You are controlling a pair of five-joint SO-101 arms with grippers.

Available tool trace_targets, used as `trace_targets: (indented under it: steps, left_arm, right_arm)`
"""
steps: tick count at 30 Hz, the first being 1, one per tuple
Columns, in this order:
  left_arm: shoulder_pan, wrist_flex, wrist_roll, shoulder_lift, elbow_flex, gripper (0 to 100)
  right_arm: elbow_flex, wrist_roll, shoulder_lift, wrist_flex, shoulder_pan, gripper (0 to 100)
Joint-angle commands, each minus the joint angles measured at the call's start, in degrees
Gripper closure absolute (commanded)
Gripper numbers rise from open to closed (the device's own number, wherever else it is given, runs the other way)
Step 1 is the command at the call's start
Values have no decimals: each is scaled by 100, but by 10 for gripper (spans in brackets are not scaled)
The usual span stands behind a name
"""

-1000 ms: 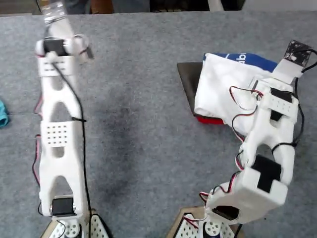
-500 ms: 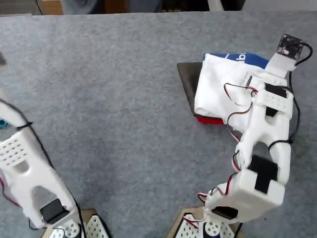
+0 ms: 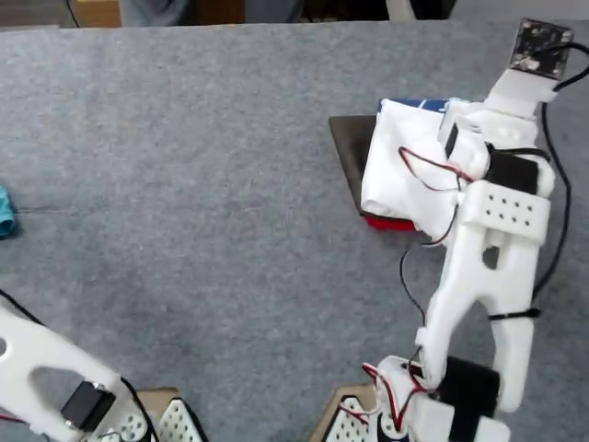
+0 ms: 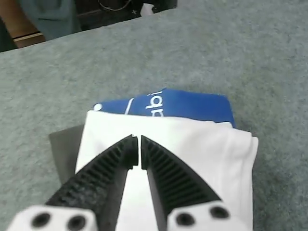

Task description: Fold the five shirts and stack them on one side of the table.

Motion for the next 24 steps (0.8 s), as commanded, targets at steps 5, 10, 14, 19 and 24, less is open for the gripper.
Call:
trace_targets:
  steps: [5,10,14,19,24]
  left_arm:
    - [-312,-1310,-114,1301,-215,828]
    - [-356,-1319,-158,1327,-233,981]
    - [-338,-765,-167,826,-224,976]
    - [-303,-422,-158,229,-233,973]
    - [-189,185,-158,-492,-215,973]
  right_arm:
    - [-303,44,-664,316,-466,985]
    - [-303,44,-716,316,-484,985]
    - [-303,44,-699,316,-484,985]
    - [-277,44,-690,316,-492,985]
    - [101,35,-690,281,-492,985]
